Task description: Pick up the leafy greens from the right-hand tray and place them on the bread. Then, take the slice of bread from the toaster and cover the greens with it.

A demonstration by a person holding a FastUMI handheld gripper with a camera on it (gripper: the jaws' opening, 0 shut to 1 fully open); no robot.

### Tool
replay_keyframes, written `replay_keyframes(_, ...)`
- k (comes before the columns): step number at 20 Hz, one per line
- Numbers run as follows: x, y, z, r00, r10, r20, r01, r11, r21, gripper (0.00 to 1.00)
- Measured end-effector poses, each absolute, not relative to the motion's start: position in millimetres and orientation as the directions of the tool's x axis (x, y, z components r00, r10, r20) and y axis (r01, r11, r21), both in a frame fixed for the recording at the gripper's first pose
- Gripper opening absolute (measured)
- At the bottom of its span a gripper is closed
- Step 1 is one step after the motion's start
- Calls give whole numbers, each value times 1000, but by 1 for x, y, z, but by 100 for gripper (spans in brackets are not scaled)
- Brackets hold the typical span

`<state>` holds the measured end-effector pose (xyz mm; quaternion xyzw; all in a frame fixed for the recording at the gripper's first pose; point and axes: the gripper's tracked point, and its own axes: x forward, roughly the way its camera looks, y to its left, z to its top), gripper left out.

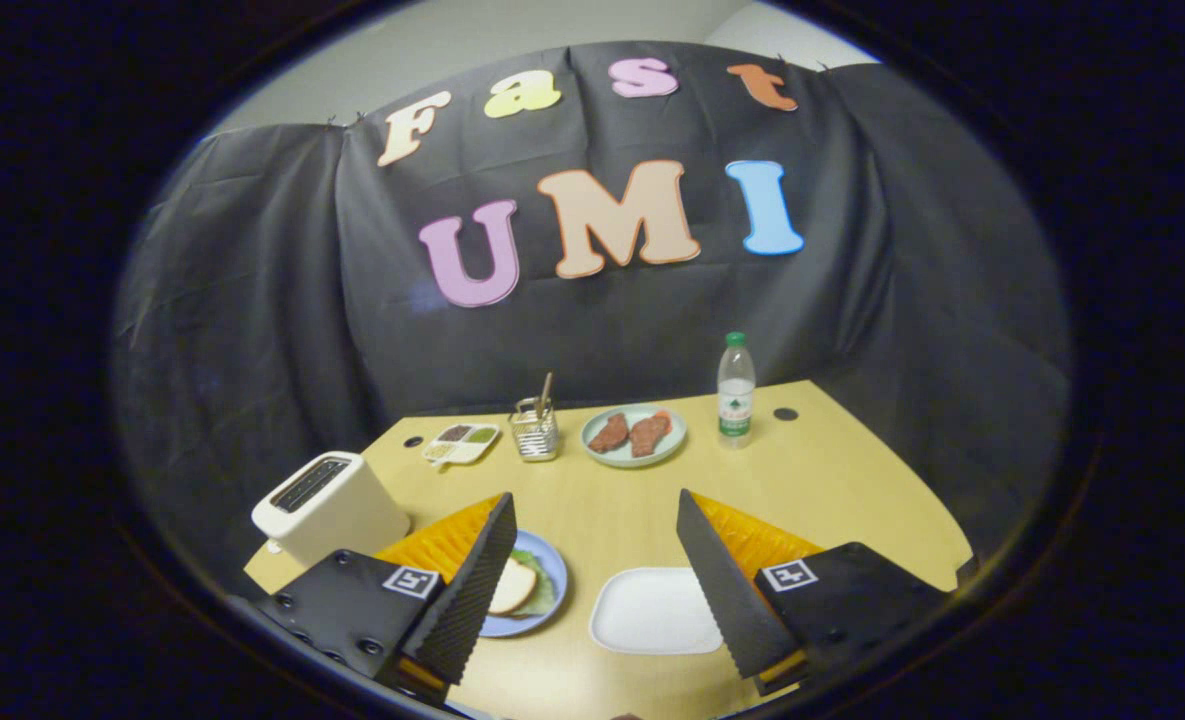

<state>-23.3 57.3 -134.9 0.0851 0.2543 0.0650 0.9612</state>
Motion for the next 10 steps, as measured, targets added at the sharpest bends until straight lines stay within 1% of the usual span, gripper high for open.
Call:
replay_keyframes(4,-28,38,-112,885,134,-446,-61,983,173,100)
replay_keyframes(10,-26,25,-71,942,69,-328,-33,993,113,100)
